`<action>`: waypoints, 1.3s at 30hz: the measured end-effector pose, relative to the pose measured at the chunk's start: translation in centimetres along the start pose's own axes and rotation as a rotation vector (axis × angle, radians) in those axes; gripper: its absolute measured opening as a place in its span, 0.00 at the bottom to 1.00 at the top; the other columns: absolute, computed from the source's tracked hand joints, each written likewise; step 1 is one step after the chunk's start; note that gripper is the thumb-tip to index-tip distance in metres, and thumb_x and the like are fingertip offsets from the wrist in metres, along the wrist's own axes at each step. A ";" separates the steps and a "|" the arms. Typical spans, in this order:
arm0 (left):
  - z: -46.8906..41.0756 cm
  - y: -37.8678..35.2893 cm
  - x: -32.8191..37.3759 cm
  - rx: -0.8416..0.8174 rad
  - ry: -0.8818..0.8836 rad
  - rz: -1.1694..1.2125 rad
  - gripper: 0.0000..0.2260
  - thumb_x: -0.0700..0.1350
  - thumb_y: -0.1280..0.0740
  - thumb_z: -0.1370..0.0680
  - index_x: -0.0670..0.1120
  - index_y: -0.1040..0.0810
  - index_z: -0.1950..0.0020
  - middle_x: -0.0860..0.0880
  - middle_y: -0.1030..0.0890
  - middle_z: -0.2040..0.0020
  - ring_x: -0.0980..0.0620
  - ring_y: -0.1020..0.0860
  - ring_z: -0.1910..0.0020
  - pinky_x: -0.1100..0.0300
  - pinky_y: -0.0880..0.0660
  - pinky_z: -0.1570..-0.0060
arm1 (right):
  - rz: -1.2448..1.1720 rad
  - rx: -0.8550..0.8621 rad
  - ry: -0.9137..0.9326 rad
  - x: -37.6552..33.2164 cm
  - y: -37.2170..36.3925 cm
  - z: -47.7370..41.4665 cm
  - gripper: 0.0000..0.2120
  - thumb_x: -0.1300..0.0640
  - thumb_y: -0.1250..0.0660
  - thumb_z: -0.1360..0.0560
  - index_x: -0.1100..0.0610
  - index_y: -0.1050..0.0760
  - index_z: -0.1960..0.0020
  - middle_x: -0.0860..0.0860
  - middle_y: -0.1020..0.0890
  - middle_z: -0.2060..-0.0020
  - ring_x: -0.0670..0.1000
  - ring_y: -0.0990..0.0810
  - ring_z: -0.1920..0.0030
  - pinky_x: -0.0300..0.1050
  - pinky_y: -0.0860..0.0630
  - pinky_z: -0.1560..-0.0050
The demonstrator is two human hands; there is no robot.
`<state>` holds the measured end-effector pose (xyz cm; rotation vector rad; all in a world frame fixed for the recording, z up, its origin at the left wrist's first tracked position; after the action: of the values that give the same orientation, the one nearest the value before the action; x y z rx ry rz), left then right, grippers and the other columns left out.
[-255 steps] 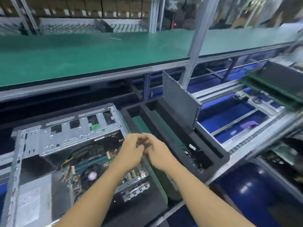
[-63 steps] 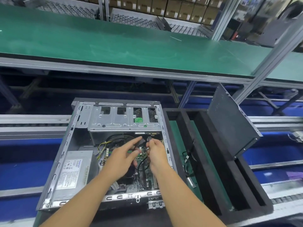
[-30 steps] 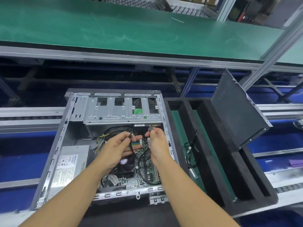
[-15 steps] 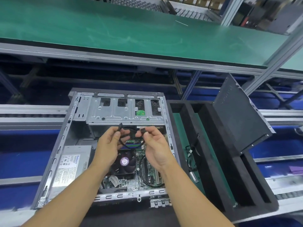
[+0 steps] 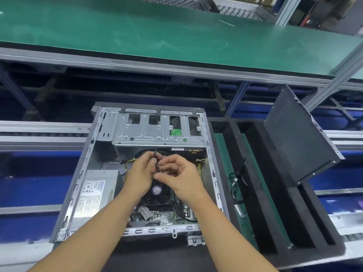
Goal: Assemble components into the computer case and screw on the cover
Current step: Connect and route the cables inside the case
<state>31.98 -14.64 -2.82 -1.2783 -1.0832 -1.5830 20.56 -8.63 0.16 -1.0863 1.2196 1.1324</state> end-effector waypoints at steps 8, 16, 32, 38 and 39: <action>0.6 0.5 1.3 0.001 -0.059 0.106 0.09 0.41 0.35 0.19 0.53 0.17 0.51 0.53 0.14 0.51 0.53 0.16 0.51 0.55 0.21 0.47 | 0.015 0.363 -0.090 0.8 4.3 0.6 0.07 0.60 0.32 0.19 0.50 0.24 0.46 0.47 0.12 0.55 0.41 0.15 0.51 0.28 0.25 0.52; 1.5 -2.4 1.3 -0.343 -0.056 0.172 0.09 0.48 0.24 0.28 0.48 0.13 0.50 0.59 0.24 0.32 0.58 0.25 0.34 0.55 0.30 0.34 | 0.238 0.333 -0.124 1.5 4.1 0.0 0.11 0.63 0.34 0.19 0.52 0.15 0.46 0.48 0.13 0.53 0.47 0.16 0.53 0.45 0.18 0.46; 1.5 -0.5 2.9 -0.010 -0.294 -0.337 0.10 0.43 0.25 0.26 0.50 0.15 0.45 0.62 0.21 0.49 0.60 0.21 0.51 0.67 0.26 0.49 | -0.021 0.218 -0.161 1.5 2.5 0.5 0.03 0.57 0.28 0.21 0.51 0.21 0.51 0.50 0.15 0.55 0.47 0.17 0.53 0.42 0.19 0.46; 1.7 -1.6 2.6 -0.185 -0.249 -0.147 0.20 0.34 0.27 0.26 0.57 0.18 0.41 0.59 0.20 0.48 0.58 0.19 0.47 0.68 0.25 0.44 | -0.078 0.289 -0.185 1.6 3.2 0.5 0.02 0.62 0.32 0.19 0.57 0.23 0.47 0.54 0.14 0.52 0.50 0.16 0.52 0.42 0.20 0.49; 1.5 -1.2 2.5 -0.151 -0.233 -0.102 0.20 0.33 0.28 0.26 0.57 0.17 0.42 0.58 0.19 0.48 0.58 0.19 0.47 0.65 0.24 0.43 | -0.110 0.295 -0.182 1.6 3.3 0.5 0.02 0.62 0.33 0.18 0.58 0.24 0.46 0.54 0.13 0.53 0.50 0.15 0.50 0.43 0.21 0.49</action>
<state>30.85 -13.00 -0.35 -1.5609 -1.2068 -1.6471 17.33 -7.61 -1.39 -0.7988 1.1270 0.9118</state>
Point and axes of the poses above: each hand's wrist, its own z-axis away from the middle knuckle, its own y-axis out of the back of the hand, x = y × z, the point moved 8 cm from there along -z, towards the middle knuckle
